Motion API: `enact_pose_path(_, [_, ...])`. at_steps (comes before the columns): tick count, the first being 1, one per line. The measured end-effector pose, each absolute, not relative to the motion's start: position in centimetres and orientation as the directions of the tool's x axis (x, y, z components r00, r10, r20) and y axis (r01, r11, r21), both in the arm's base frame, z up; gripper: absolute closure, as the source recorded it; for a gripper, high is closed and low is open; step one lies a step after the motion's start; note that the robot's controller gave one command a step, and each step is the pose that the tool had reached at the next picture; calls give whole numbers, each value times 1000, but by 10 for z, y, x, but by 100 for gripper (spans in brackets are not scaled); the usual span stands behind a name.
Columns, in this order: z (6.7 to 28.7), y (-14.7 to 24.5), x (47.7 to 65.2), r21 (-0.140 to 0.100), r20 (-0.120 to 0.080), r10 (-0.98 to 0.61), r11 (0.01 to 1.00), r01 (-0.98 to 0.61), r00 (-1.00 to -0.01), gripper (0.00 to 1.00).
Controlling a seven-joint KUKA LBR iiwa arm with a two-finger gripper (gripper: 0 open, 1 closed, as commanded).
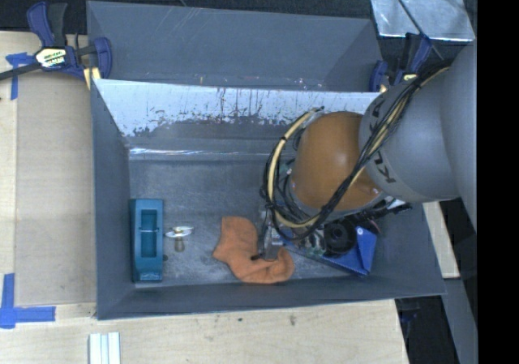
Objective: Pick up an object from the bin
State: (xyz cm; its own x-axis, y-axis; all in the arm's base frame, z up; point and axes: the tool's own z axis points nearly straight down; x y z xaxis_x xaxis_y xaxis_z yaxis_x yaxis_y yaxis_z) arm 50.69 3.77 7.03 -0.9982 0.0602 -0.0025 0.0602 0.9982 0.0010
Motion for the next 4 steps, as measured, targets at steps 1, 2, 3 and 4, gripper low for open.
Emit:
enact_pose_path(1, [117, 41, 532, 0, 5, 38, 999, 38, -999, 100])
enact_pose_path(2, [206, 28, 516, 0, -3, 24, 1000, 24, -1000, 0])
enact_pose_path(3, [206, 28, 516, 0, -3, 25, 1000, 25, -1000, 0])
enact_pose_path(4, [159, 67, 511, 0, -11, 6, 1000, 6, -1000, 0])
